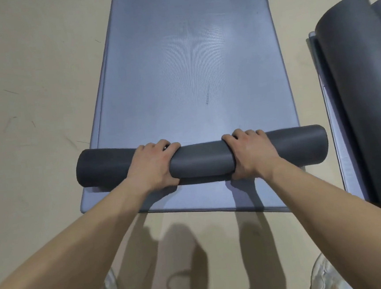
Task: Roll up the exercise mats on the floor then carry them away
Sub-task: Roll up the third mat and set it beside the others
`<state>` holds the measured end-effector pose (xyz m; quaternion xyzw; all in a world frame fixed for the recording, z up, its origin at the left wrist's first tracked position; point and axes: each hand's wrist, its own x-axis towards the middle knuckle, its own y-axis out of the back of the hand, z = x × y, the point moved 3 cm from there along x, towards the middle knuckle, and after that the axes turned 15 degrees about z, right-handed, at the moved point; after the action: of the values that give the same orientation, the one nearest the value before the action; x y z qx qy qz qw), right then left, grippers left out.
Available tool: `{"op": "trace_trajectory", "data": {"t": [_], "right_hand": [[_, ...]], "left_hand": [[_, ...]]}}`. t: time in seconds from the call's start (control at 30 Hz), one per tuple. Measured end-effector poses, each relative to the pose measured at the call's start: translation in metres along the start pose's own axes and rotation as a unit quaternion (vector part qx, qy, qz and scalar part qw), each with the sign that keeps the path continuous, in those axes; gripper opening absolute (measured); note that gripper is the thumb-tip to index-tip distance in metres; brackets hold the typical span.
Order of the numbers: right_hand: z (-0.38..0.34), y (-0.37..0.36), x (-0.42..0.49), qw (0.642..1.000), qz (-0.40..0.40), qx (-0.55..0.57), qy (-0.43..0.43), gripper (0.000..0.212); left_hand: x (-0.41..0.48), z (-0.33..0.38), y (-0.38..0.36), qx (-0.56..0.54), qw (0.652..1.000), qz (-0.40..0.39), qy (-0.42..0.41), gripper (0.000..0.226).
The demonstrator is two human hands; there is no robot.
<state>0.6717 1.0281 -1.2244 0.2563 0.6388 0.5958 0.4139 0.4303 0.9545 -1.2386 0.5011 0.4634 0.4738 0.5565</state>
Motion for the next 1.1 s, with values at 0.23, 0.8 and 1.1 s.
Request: {"op": "trace_trajectory", "data": {"t": [0.23,0.8,1.1], "right_hand": [[-0.023,-0.006,-0.077,0.999,0.042,0.014,-0.016,0.098],[-0.010,-0.011,-0.040,0.985,0.169,-0.010,-0.038,0.111],[0.000,-0.003,-0.011,0.987,0.159,-0.012,-0.027,0.117]], "left_hand": [[-0.023,0.006,0.018,-0.110,0.972,-0.202,0.046,0.092],[0.009,-0.004,0.015,-0.017,0.999,-0.028,0.013,0.104],[0.015,-0.009,-0.002,0.025,0.999,0.044,-0.011,0.115]]}}
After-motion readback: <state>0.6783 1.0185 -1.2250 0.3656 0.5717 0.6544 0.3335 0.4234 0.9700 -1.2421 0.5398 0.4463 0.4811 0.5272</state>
